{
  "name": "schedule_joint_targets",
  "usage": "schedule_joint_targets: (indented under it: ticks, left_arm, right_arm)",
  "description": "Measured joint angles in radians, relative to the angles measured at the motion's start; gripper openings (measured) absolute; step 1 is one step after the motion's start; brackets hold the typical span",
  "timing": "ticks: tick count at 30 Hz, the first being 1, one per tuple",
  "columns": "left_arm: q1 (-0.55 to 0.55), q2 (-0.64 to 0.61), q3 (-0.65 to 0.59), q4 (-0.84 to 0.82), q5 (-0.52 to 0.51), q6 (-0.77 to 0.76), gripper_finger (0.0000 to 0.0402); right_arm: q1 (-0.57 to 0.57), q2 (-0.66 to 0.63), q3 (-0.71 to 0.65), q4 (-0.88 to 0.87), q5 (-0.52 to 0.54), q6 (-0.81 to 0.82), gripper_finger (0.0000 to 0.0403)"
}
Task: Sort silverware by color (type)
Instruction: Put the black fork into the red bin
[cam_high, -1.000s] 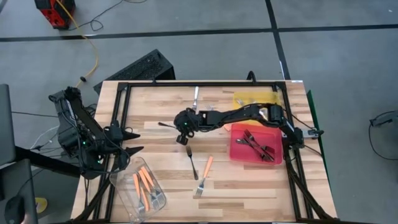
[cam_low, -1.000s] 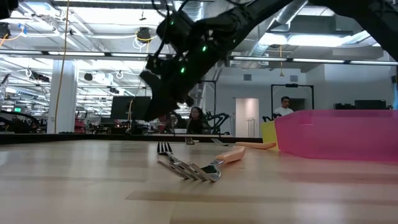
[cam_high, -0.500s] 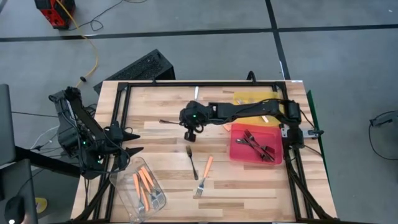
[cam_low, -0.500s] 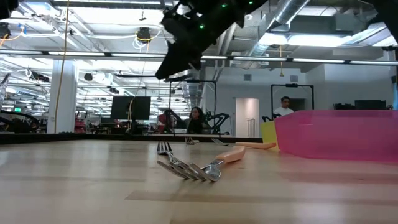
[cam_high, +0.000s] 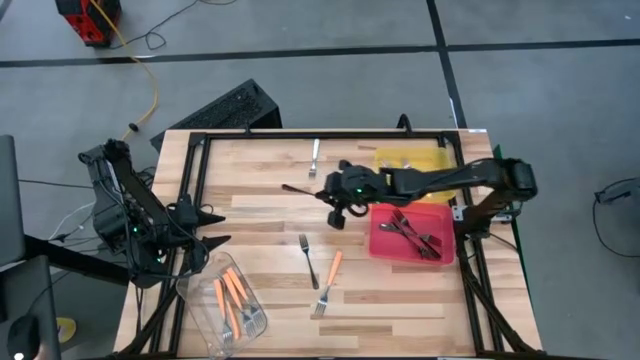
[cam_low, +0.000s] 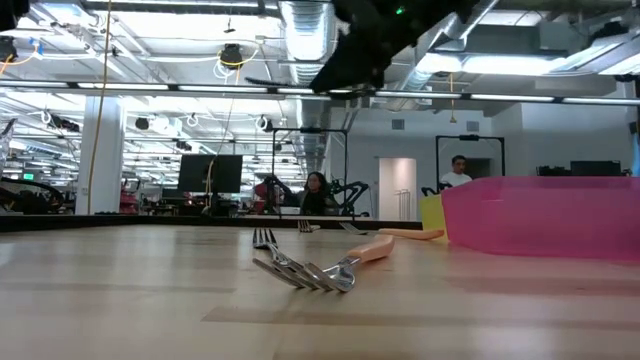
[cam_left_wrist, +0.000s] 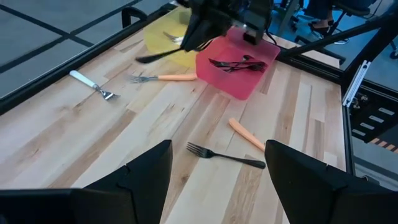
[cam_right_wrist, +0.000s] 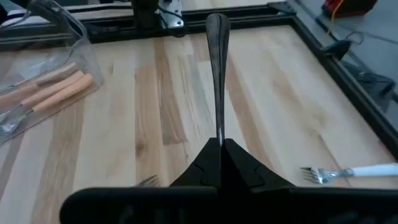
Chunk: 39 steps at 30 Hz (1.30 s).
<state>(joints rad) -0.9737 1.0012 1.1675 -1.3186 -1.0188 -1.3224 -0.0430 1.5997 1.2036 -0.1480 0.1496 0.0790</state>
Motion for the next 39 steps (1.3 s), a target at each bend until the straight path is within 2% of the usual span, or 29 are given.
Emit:
schedule_joint_targets:
  ticks: [5,12,15,21,24,30,39]
  left_arm:
    - [0.000,0.000,0.000,0.000,-0.005,0.001,0.0242]
    - [0.000,0.000,-0.028,0.002,-0.017,0.005,0.0242]
    - [0.000,0.000,-0.043,0.003,-0.009,-0.020,0.0242]
    - [0.000,0.000,-0.047,0.008,0.010,-0.023,0.0242]
    - [0.000,-0.001,-0.047,0.008,0.008,-0.022,0.0242]
    - [0.000,-0.001,-0.047,0.008,0.008,-0.022,0.0242]
    - [0.000,-0.001,-0.047,0.008,0.005,-0.039,0.0242]
  right_arm:
    - [0.034,-0.116,-0.066,-0.036,0.089,0.016,0.0022]
    - [0.101,-0.252,-0.105,-0.230,0.227,0.062,0.0022]
    - [0.131,-0.327,-0.137,-0.299,0.251,0.118,0.0022]
    - [0.207,-0.477,-0.232,-0.462,0.353,0.267,0.0022]
    - [0.251,-0.555,-0.299,-0.476,0.367,0.339,0.0022]
    - [0.345,-0.669,-0.421,-0.503,0.458,0.510,0.0022]
    - [0.534,-0.718,-0.537,-0.637,0.535,0.838,0.0022]
